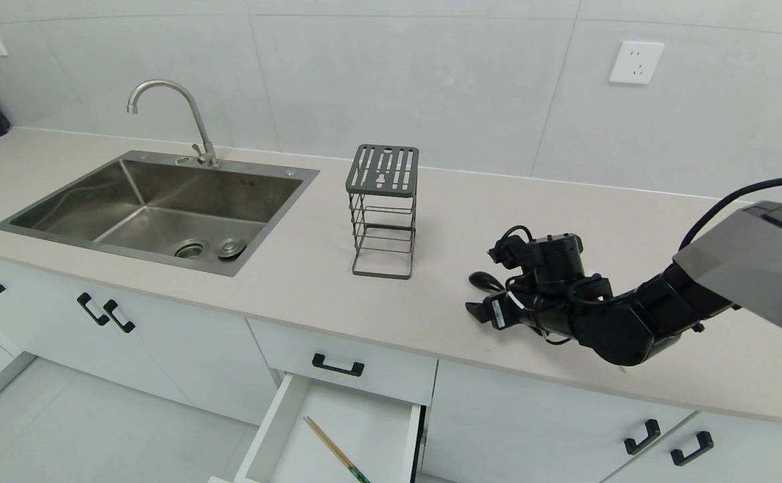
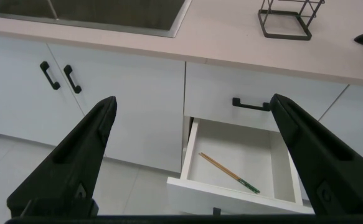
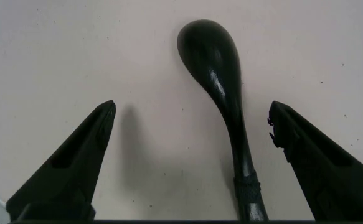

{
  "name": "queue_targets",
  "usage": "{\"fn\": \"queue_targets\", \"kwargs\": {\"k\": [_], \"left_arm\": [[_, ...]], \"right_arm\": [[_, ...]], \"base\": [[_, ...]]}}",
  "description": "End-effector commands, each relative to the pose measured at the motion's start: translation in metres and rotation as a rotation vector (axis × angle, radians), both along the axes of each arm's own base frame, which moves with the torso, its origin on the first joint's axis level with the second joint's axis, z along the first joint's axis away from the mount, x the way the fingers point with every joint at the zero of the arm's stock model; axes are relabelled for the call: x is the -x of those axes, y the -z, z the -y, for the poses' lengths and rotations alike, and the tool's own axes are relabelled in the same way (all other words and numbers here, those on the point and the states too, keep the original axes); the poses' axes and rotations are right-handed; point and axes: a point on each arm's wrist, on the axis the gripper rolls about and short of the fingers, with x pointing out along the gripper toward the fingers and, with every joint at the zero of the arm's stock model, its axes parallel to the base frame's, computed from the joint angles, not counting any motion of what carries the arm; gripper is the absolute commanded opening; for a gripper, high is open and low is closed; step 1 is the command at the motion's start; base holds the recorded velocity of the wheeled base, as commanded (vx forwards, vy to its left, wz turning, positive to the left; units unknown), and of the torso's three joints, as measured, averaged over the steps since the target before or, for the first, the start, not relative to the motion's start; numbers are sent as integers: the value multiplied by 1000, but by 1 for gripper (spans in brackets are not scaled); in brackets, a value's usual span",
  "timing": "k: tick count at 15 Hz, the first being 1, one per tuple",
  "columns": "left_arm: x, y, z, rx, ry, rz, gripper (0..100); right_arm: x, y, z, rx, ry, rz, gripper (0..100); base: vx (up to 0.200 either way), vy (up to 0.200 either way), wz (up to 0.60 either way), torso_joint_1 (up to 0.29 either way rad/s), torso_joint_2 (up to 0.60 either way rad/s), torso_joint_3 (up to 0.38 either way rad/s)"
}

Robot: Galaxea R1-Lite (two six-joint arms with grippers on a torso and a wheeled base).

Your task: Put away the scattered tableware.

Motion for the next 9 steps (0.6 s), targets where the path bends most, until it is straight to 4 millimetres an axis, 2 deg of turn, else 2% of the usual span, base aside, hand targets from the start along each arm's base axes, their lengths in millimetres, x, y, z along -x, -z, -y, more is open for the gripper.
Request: {"fn": "queue_targets", "kwargs": {"k": [1, 6, 7, 9], "left_arm": [[0, 0, 0, 0, -2, -1, 100], [0, 0, 0, 0, 0, -1, 100], [0, 0, 0, 0, 0, -1, 100], [0, 0, 0, 0, -2, -1, 100]], "right_arm": [[-2, 5, 1, 4, 4, -9, 100], [-5, 11, 3, 9, 12, -21, 100], [-5, 13, 3, 11, 12, -25, 0], [-4, 18, 4, 18, 12, -40, 0]], "base": [[0, 0, 0, 0, 0, 0], [0, 0, 0, 0, 0, 0], [0, 0, 0, 0, 0, 0], [0, 0, 0, 0, 0, 0]]}}
